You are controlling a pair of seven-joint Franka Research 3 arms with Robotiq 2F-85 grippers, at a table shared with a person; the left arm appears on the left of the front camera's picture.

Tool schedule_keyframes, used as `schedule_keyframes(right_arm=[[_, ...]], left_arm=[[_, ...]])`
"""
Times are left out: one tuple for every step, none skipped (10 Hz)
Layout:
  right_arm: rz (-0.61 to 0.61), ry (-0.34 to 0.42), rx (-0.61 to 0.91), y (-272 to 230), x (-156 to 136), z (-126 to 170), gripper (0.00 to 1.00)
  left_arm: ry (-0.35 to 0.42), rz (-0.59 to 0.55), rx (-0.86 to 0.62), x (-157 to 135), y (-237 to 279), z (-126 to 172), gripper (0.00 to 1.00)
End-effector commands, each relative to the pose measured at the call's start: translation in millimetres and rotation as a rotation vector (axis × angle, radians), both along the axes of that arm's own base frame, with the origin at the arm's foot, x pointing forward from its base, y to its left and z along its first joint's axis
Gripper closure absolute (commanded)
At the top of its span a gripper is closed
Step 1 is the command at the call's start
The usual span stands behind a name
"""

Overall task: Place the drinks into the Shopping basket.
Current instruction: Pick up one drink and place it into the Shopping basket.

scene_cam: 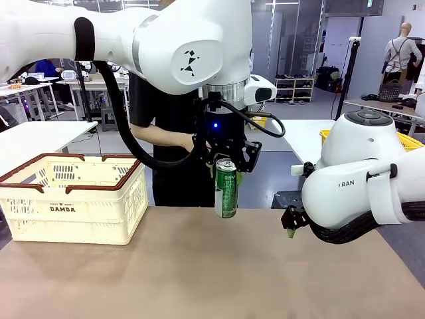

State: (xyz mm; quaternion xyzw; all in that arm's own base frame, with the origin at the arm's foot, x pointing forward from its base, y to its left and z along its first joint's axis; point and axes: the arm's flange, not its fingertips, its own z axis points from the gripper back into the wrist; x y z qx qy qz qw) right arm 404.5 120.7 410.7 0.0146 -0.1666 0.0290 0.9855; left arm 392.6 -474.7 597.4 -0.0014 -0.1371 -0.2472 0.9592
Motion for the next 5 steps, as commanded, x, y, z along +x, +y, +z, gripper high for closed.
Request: schedule_keyframes(right_arm=[[0.006, -0.008, -0.007, -1.2, -0.3, -1.8, 0.0], [0.006, -0.008, -0.007, -1.2, -0.3, -1.8, 0.0], [0.006, -0.008, -0.007, -1.2, -0.3, -1.8, 0.0], [0.006, -0.008, -0.007, -1.2, -0.3, -1.8, 0.0], [0.006, -0.008, -0.007, -1.2, -0.3, -1.8, 0.0]], left_arm=[[-0.006, 0.017, -0.01, -3.4, -0.1, 4.8, 0.88], [0.0, 0.0, 0.0, 0.0, 0.0, 0.0, 0.42], [0.006, 0.066, -0.002, 18.8, 23.3, 0.9, 0.42], [0.02, 0.122, -0.015, 32.7, 48.0, 0.4, 0.42], [0.021, 0.156, -0.04, 44.1, 75.2, 1.9, 0.42]])
